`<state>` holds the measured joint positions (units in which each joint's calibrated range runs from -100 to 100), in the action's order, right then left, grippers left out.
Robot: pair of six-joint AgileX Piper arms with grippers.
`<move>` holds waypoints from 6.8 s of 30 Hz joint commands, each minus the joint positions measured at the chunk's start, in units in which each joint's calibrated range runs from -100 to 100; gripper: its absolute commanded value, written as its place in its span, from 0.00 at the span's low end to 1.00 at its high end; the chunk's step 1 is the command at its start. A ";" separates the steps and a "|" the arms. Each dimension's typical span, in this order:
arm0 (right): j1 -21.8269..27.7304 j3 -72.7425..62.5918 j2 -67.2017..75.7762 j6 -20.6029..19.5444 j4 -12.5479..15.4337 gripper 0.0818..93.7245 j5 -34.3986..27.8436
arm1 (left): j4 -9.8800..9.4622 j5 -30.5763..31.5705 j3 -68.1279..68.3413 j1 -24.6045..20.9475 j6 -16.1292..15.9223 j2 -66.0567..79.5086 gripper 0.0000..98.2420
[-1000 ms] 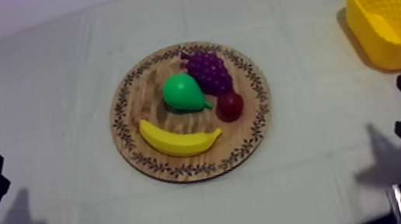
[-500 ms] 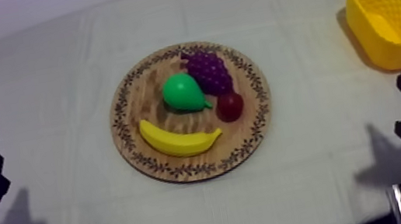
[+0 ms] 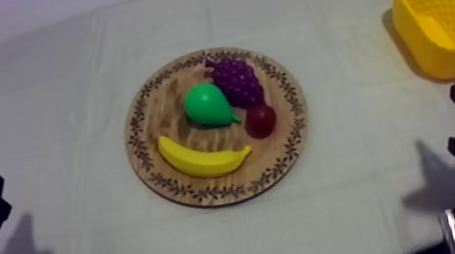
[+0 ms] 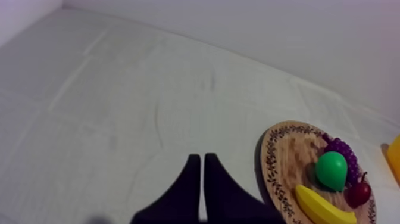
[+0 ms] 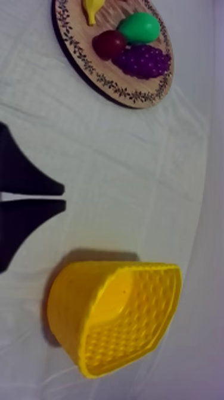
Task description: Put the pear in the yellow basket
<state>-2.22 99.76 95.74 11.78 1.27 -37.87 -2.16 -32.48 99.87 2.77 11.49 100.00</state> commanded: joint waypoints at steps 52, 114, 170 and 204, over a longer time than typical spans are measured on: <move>-2.73 -30.63 -26.61 -4.75 2.39 0.05 -4.71 | -0.02 -0.01 0.02 0.01 -0.01 0.00 0.00; -30.15 -77.51 -118.71 -0.03 6.54 0.55 12.39 | -0.02 -0.01 0.02 0.01 0.01 0.00 0.00; -25.19 -82.35 -116.27 -1.08 2.54 0.36 20.90 | -0.02 -0.01 0.02 0.01 0.01 0.00 0.00; 13.94 -75.34 -93.61 -7.58 0.41 0.35 12.46 | -0.02 -0.01 0.02 0.01 0.01 0.00 0.00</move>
<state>10.45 24.00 2.75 5.57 2.24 -24.11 -2.16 -32.48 99.87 2.77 11.49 100.00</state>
